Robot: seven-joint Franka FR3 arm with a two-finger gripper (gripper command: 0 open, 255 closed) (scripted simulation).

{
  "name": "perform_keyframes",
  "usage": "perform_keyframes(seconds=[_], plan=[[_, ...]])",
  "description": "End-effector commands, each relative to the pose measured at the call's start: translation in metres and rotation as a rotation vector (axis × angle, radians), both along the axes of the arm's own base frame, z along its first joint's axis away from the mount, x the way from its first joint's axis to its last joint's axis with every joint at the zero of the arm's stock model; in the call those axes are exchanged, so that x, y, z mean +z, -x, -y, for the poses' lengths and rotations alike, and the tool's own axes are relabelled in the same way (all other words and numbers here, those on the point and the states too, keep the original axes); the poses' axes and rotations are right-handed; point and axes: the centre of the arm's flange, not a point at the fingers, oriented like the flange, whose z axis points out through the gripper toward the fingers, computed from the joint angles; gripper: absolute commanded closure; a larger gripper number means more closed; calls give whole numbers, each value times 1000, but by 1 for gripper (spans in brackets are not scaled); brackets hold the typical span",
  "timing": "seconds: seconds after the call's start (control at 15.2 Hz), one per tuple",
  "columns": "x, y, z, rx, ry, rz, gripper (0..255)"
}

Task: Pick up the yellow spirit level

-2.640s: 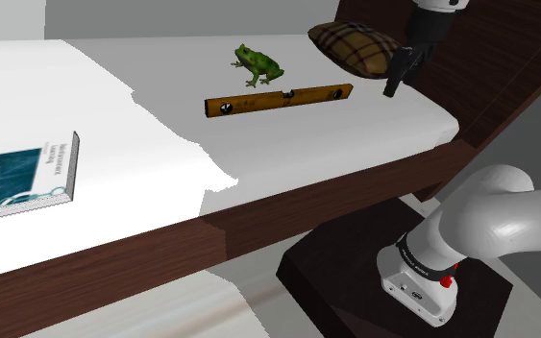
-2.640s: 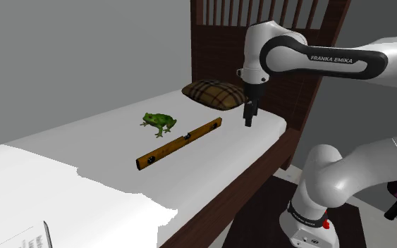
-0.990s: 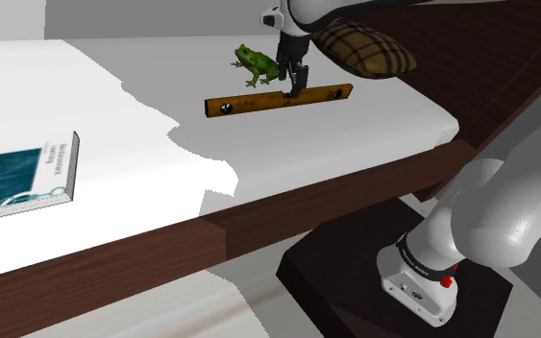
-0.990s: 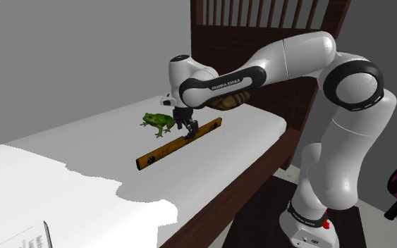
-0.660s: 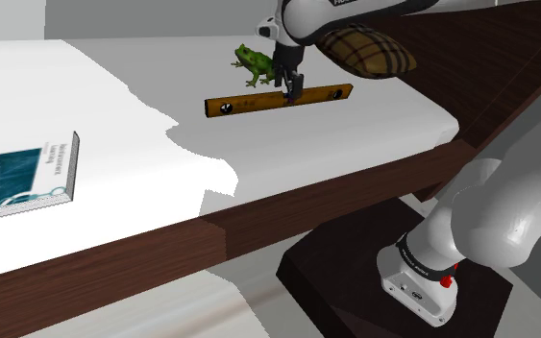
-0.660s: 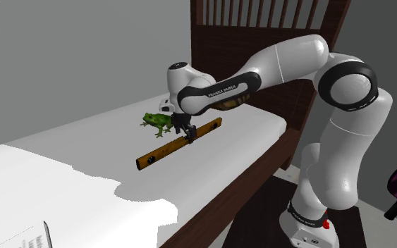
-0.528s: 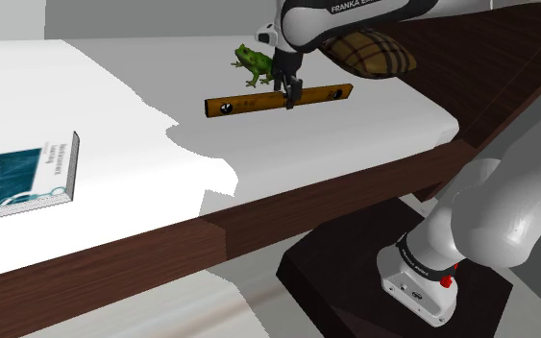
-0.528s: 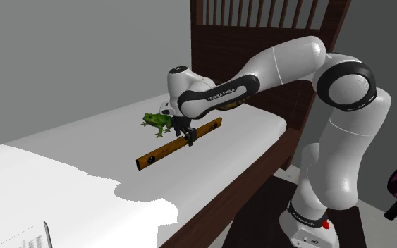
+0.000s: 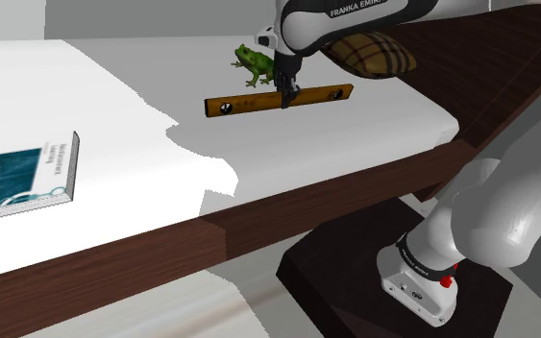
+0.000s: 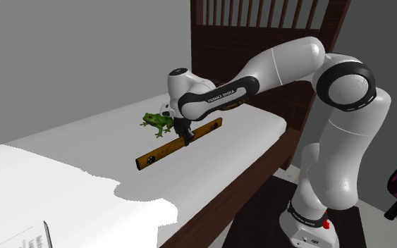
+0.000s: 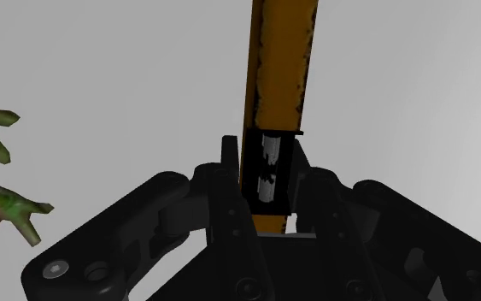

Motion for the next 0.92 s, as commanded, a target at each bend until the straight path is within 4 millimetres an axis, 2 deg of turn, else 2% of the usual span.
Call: perform_keyframes(seconds=[0.0,0.2,0.86], plan=[[0,0,0,0,0,1,255],[1,-1,0,0,0,1,255],[53,-1,0,0,0,1,255]])
